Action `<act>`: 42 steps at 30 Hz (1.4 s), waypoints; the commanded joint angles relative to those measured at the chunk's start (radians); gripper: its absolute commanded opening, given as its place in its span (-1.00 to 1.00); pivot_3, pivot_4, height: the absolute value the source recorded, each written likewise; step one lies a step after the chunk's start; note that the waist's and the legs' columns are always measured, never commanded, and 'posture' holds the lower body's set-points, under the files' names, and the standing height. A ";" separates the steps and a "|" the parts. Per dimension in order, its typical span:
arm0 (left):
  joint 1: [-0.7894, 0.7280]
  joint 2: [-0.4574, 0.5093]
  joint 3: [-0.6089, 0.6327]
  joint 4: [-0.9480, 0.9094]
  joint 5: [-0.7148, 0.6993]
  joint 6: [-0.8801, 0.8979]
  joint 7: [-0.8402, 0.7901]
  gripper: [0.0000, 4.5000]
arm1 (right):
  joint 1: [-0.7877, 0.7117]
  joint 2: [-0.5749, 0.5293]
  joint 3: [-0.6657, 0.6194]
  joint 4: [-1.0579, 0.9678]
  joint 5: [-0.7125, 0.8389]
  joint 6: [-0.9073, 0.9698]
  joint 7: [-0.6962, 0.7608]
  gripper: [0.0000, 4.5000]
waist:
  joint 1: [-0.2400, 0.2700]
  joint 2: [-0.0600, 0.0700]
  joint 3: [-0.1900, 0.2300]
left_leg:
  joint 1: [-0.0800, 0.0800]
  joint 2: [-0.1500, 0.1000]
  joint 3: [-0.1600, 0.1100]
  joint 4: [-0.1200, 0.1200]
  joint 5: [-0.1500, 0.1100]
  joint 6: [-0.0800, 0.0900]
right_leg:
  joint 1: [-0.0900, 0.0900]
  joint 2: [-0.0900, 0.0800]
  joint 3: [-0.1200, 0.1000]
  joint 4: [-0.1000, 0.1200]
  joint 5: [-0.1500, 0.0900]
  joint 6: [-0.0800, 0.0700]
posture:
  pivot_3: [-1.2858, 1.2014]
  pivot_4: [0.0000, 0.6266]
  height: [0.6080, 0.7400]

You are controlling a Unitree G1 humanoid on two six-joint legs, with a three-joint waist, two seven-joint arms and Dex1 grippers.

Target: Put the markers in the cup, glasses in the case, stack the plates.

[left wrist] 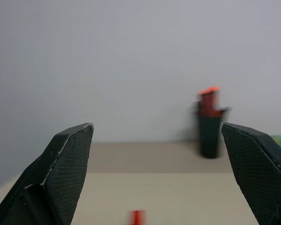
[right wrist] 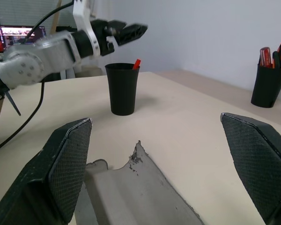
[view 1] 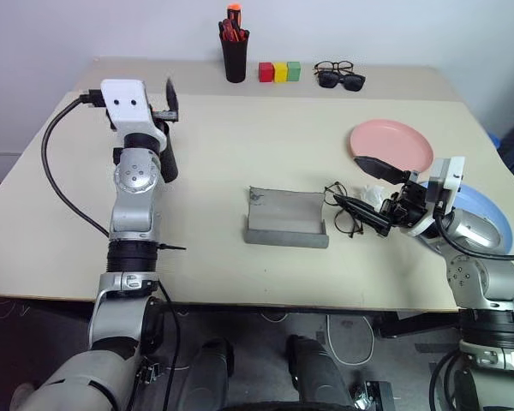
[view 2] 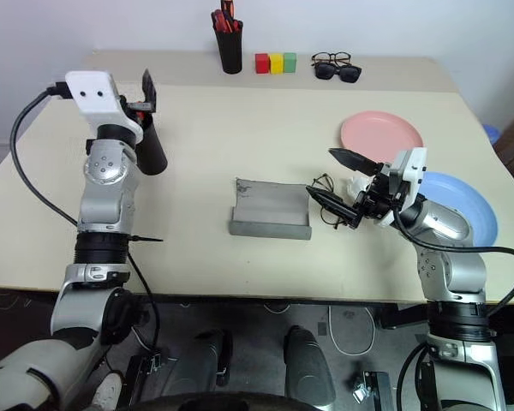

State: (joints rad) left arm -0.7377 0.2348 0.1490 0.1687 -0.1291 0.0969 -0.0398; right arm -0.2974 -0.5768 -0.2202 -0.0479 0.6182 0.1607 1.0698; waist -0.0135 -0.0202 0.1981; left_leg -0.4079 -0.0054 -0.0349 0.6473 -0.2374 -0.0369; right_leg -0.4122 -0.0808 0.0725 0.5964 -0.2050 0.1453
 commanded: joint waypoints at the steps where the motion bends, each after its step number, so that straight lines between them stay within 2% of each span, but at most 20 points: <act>1: 0.053 0.008 -0.080 -0.203 -0.127 0.202 -0.166 0.98 | 0.046 -0.046 -0.058 -0.068 0.028 0.018 0.002 1.00 | 0.002 0.000 0.000 | 0.000 0.000 0.000 0.000 0.000 0.000 | 0.000 0.000 0.000 0.000 0.000 0.000 | 0.03 -0.52 1.00; 6: 0.099 0.082 -0.172 -0.285 -0.179 0.368 -0.352 0.98 | 0.150 -0.122 -0.080 -0.126 -0.002 0.074 -0.030 1.00 | -0.006 0.000 0.000 | 0.000 0.000 0.000 0.000 0.000 0.000 | 0.000 0.000 0.000 0.000 0.000 0.000 | 0.03 -0.52 1.00; 12: 0.143 0.157 -0.232 -0.306 -0.342 0.478 -0.683 0.98 | 0.315 -0.162 -0.157 -0.200 -0.020 0.084 -0.059 1.00 | -0.006 0.000 0.000 | 0.001 0.001 0.001 0.001 0.000 0.000 | 0.000 0.001 0.001 0.000 -0.002 -0.004 | 0.03 -0.52 1.00; 17: 0.150 0.263 -0.290 -0.273 -0.334 0.482 -0.875 0.98 | 0.476 -0.179 -0.245 -0.255 -0.050 0.068 -0.067 1.00 | -0.004 0.001 0.000 | 0.001 0.001 0.001 0.002 0.000 0.000 | 0.000 0.001 0.001 -0.001 -0.003 -0.005 | 0.03 -0.52 1.00; 25: 0.086 0.397 -0.379 -0.169 -0.273 0.406 -1.152 0.98 | 0.720 -0.139 -0.413 -0.350 -0.049 0.053 -0.088 1.00 | -0.003 0.001 0.000 | 0.001 0.001 0.001 0.002 0.000 0.001 | 0.000 0.000 0.001 -0.001 -0.004 -0.007 | 0.03 -0.52 1.00; 32: -0.040 0.358 -0.464 0.032 -0.173 0.294 -1.289 0.98 | 0.820 -0.093 -0.480 -0.431 -0.030 0.061 -0.128 1.00 | -0.002 0.001 0.000 | 0.000 0.001 0.001 0.002 0.000 0.001 | 0.000 0.000 0.001 -0.002 -0.004 -0.007 | 0.03 -0.52 1.00; 42: -0.159 0.230 -0.546 0.270 -0.030 0.151 -1.351 0.98 | 0.883 -0.039 -0.498 -0.517 -0.018 0.062 -0.180 1.00 | 0.001 0.000 0.000 | -0.001 0.001 0.001 0.002 -0.001 0.002 | 0.000 0.000 0.001 -0.002 -0.005 -0.007 | 0.03 -0.52 1.00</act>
State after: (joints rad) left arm -0.8702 0.4700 -0.3870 0.4299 -0.1824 0.2798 -1.3799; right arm 0.5758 -0.6270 -0.6849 -0.5305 0.5829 0.2339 0.8978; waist -0.0128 -0.0199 0.1978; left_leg -0.4086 -0.0043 -0.0337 0.6492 -0.2384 -0.0352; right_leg -0.4126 -0.0808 0.0735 0.5942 -0.2095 0.1387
